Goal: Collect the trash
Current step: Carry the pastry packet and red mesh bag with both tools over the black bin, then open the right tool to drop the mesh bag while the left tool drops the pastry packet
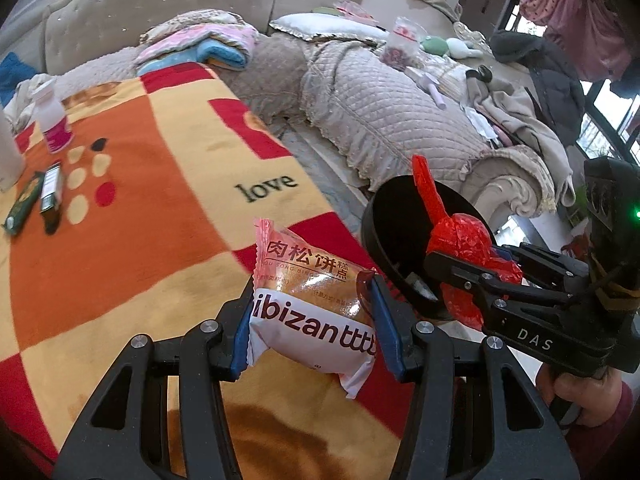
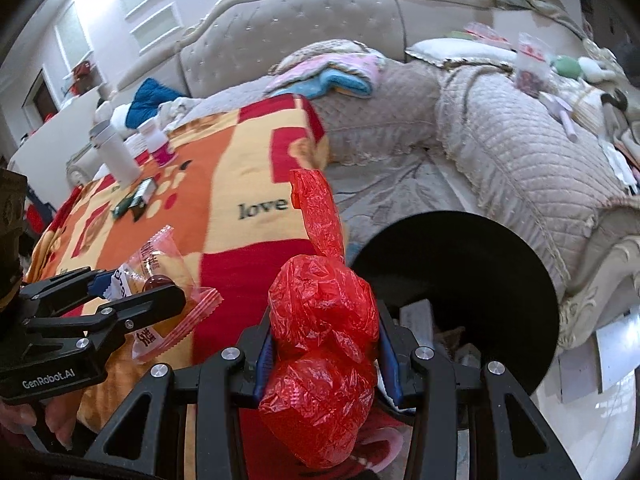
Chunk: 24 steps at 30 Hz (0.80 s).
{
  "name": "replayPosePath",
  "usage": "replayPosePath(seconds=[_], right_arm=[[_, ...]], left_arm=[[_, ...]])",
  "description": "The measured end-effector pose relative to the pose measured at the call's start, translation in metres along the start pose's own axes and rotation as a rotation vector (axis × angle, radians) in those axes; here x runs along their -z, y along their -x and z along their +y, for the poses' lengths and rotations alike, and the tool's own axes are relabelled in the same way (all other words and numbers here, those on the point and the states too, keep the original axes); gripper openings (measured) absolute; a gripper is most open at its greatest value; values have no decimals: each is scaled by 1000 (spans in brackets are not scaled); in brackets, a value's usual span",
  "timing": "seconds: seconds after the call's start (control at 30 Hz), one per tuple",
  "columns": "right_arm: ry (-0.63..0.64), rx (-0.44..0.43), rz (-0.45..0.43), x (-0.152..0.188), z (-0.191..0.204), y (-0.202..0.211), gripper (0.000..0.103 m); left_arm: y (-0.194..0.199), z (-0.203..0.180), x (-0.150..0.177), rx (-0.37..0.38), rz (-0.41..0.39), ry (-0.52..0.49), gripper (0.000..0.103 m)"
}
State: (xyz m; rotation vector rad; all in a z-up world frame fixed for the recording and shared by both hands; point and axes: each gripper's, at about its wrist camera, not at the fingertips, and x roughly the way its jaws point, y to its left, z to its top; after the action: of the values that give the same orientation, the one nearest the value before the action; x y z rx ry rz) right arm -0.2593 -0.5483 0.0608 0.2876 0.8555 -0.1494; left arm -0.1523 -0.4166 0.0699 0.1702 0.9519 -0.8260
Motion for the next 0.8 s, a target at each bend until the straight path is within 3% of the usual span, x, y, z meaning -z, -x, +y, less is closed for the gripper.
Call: replayPosePath(seconds=[0.4,0.8], right_arm=[[-81,39,21,5,-41,-6,42],[-128,60,39,14,-65,-11,42]], left_arm=[[-30,-28,-13,48,32,-9,50],[-50,-42,-15,52,64,-28,50]])
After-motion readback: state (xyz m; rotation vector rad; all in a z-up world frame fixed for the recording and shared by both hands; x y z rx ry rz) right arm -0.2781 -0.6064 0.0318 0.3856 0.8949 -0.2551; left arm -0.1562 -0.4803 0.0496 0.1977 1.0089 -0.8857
